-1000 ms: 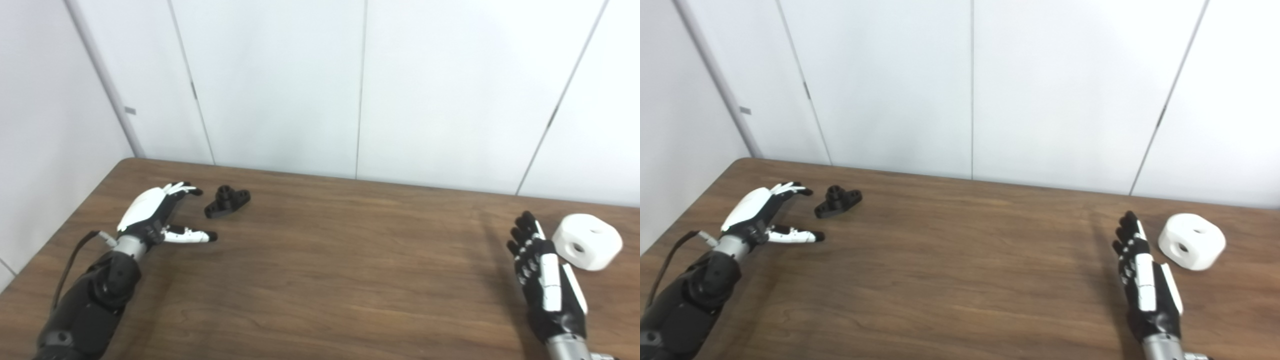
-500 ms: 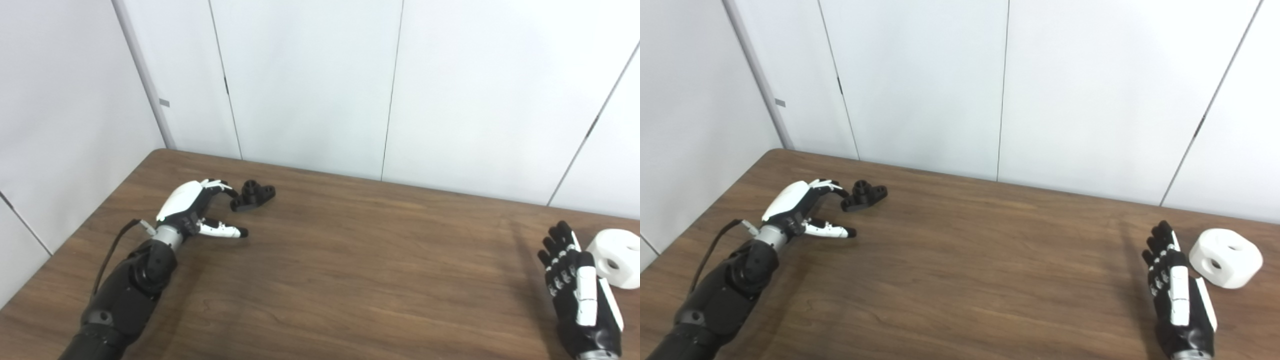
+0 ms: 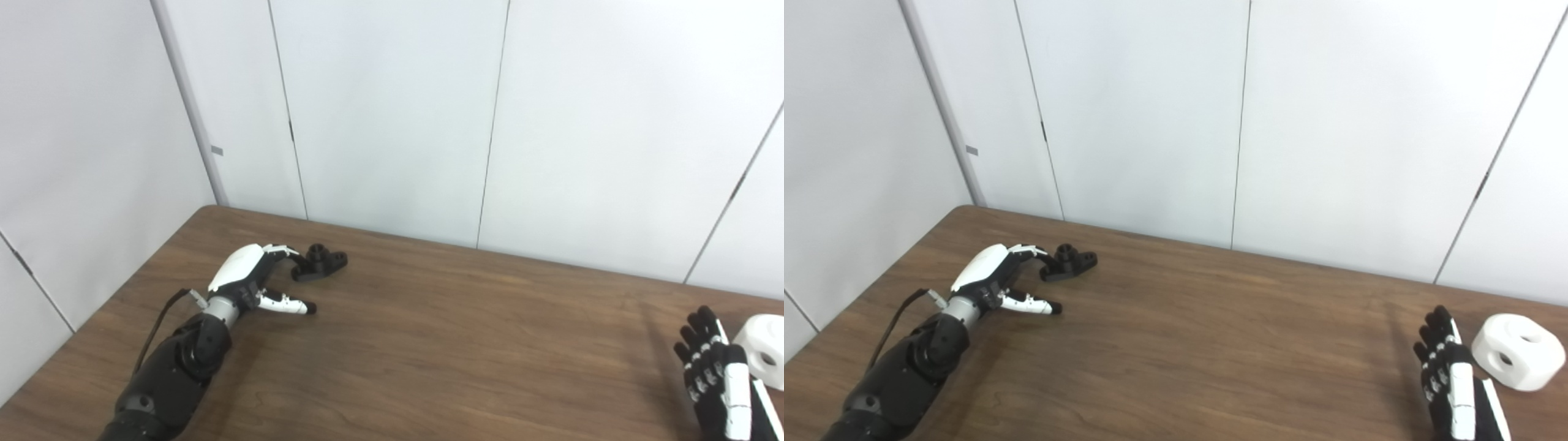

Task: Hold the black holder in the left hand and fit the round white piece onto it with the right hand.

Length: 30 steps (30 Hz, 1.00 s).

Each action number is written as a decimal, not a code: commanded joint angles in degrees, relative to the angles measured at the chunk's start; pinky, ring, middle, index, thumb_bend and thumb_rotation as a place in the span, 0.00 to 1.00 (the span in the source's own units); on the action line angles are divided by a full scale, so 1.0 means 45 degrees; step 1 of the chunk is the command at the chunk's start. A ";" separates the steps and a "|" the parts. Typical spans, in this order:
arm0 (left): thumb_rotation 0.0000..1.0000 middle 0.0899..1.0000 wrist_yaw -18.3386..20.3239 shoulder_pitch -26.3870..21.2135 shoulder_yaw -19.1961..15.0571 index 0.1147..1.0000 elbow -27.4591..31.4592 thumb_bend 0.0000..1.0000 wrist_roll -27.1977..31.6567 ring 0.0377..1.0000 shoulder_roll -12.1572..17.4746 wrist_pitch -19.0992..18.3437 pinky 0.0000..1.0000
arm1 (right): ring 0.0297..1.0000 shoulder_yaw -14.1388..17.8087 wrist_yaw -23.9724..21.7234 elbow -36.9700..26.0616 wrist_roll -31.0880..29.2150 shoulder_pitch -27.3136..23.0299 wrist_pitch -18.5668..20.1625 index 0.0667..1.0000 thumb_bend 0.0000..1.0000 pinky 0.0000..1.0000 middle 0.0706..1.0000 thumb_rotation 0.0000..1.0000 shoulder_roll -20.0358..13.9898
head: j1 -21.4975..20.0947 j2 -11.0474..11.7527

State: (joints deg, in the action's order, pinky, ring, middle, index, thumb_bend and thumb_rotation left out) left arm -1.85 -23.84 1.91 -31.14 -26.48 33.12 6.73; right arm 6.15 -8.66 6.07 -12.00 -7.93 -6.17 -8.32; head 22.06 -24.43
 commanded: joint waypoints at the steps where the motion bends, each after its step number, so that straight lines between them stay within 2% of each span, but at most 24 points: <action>1: 0.30 0.87 -0.0528 -0.0684 -0.0308 0.71 0.0023 1.00 0.0246 0.94 0.0334 0.0289 0.97 | 1.00 0.0097 0.0058 0.0096 -0.0158 0.0329 0.0001 1.00 0.43 1.00 1.00 1.00 0.0107 | 0.0005 -0.0017; 9: 0.20 0.77 -0.1254 -0.0705 -0.0670 0.54 -0.0109 1.00 0.0558 0.86 0.0198 0.0739 0.86 | 1.00 0.0207 0.0020 0.0266 -0.0269 0.0213 -0.0084 1.00 0.44 1.00 1.00 1.00 0.0061 | 0.0156 0.0060; 13: 0.17 0.73 -0.1569 -0.0632 -0.0760 0.49 -0.0146 1.00 0.0589 0.80 0.0150 0.0769 0.80 | 1.00 0.0214 -0.0007 0.0194 -0.0343 0.0213 0.0107 1.00 0.41 1.00 1.00 1.00 0.0035 | 0.0294 0.0121; 17: 0.17 0.72 -0.1828 -0.0570 -0.0793 0.62 -0.0161 1.00 0.0497 0.78 0.0137 0.0759 0.77 | 1.00 0.0216 0.0056 0.0162 -0.0238 0.0222 0.0209 1.00 0.42 1.00 1.00 1.00 0.0011 | 0.0351 0.0129; 19: 0.17 0.78 -0.1801 -0.0558 -0.0744 0.74 -0.0085 0.98 0.0429 0.80 0.0176 0.0605 0.76 | 1.00 0.0208 0.0046 0.0210 -0.0190 0.0211 0.0119 1.00 0.42 1.00 1.00 1.00 -0.0017 | 0.0395 0.0112; 22: 0.22 0.85 -0.1646 -0.0623 -0.0597 0.83 -0.0168 0.99 0.0299 0.83 0.0308 0.0593 0.75 | 1.00 0.0210 0.0017 0.0177 -0.0229 0.0218 0.0061 1.00 0.42 1.00 1.00 1.00 -0.0012 | 0.0424 0.0098; 24: 0.25 0.89 -0.1416 -0.0663 -0.0445 0.86 -0.0147 0.99 0.0151 0.88 0.0417 0.0344 0.80 | 1.00 0.0202 0.0024 0.0106 -0.0230 0.0228 0.0079 1.00 0.42 1.00 1.00 1.00 0.0005 | 0.0424 0.0098; 27: 0.32 0.96 -0.1097 -0.0716 -0.0120 0.91 -0.0045 1.00 -0.0204 0.96 0.0618 -0.0151 0.95 | 1.00 0.0207 0.0007 0.0034 -0.0303 0.0240 0.0110 1.00 0.42 1.00 1.00 1.00 0.0038 | 0.0473 0.0080; 30: 0.32 0.97 -0.1035 -0.0750 0.0144 0.92 0.0042 1.00 -0.0557 0.98 0.0726 -0.0421 0.98 | 1.00 0.0203 -0.0073 0.0000 -0.0399 0.0260 0.0193 1.00 0.41 1.00 1.00 1.00 0.0005 | 0.0507 0.0062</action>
State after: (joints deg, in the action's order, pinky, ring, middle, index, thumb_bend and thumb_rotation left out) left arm -5.81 -24.66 2.70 -33.03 -28.06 33.72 4.93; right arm 6.74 -8.57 5.94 -12.99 -7.93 -4.80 -8.30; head 24.26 -24.08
